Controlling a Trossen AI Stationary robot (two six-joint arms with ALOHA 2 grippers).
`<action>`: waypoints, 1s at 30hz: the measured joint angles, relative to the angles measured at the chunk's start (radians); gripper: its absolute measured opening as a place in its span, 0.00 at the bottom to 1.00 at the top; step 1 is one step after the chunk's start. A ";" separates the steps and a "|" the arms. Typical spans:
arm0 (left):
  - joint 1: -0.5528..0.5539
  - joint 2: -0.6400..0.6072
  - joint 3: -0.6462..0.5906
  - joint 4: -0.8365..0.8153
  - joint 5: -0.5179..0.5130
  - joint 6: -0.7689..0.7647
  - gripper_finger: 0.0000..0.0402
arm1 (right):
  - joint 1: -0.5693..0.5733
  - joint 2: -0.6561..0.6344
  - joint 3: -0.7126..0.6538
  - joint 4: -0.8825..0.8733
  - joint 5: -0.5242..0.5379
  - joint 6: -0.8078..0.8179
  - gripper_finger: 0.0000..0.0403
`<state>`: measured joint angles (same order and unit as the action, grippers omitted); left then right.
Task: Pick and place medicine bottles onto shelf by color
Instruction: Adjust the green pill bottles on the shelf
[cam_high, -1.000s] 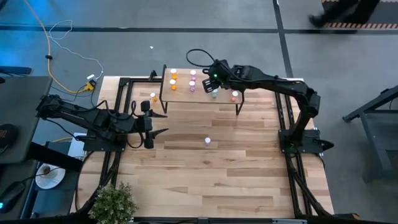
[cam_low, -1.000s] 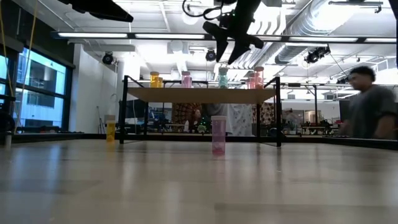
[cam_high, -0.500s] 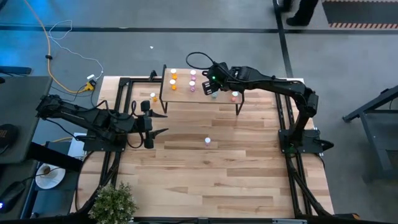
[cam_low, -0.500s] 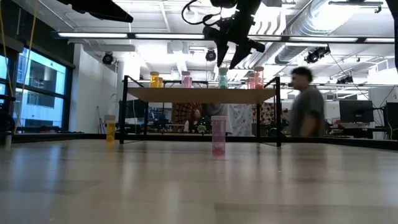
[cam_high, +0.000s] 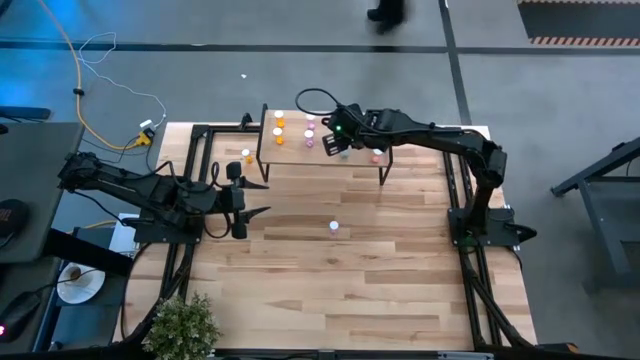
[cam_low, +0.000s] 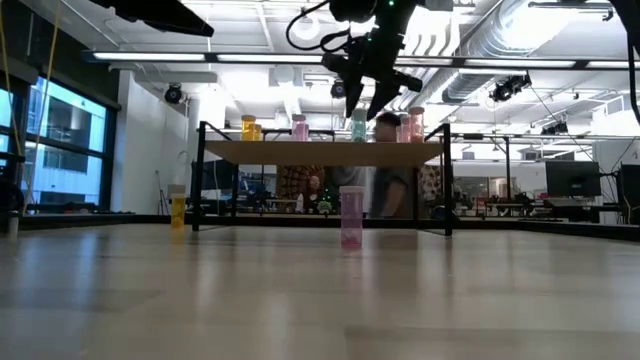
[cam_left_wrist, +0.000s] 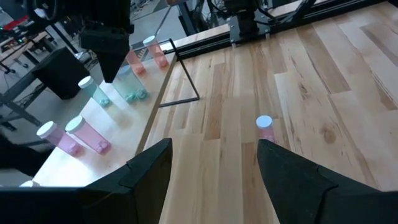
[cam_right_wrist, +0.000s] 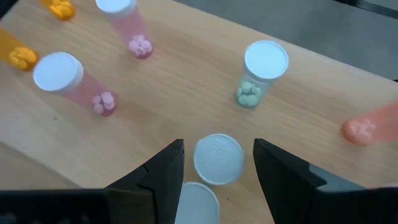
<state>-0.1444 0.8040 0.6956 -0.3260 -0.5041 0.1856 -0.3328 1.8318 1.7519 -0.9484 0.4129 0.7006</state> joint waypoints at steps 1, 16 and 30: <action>0.000 0.000 0.000 0.000 0.000 0.000 0.56 | 0.000 0.001 0.000 0.004 0.000 0.000 0.46; 0.000 0.000 0.000 0.000 0.000 0.000 0.56 | 0.000 0.005 0.000 0.003 0.003 -0.001 0.32; 0.000 0.000 0.000 0.000 0.000 0.000 0.56 | -0.001 0.004 0.000 0.004 0.036 -0.006 0.30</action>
<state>-0.1444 0.8043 0.6956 -0.3260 -0.5041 0.1856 -0.3340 1.8362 1.7519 -0.9440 0.4489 0.6949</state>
